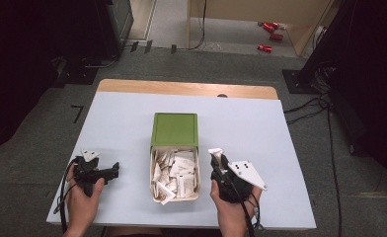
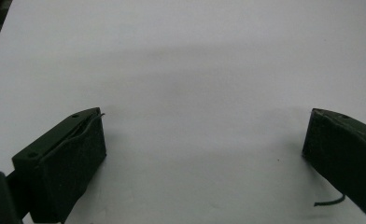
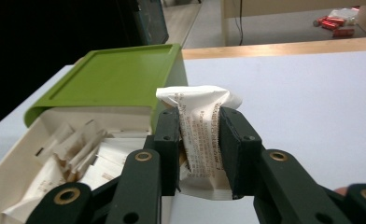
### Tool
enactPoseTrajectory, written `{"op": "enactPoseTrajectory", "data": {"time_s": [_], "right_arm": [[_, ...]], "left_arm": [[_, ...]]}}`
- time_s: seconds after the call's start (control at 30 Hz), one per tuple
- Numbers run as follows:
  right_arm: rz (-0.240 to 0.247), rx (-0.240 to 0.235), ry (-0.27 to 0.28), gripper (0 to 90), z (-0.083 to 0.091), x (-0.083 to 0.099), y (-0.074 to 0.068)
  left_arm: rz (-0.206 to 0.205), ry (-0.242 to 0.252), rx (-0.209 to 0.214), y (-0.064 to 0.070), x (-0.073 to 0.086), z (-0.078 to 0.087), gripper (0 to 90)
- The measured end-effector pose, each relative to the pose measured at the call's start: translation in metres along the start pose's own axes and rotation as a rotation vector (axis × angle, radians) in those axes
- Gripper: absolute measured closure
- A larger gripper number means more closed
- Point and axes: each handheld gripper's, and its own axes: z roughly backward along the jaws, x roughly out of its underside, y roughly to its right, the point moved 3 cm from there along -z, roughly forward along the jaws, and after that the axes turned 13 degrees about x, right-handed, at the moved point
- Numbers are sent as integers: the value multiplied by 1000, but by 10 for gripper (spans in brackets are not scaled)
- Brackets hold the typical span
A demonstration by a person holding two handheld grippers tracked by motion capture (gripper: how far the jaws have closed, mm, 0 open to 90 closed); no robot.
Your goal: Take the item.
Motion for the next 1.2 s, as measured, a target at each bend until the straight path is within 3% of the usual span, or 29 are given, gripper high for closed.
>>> {"op": "enactPoseTrajectory", "data": {"time_s": [0.7,1.2], "right_arm": [[-32,69,4,706,-13,14,38],[-22,126,-22,703,-28,25,62]], "left_arm": [[0,1,0,0,0,0,0],[0,2,-1,0,0,0,0]]}}
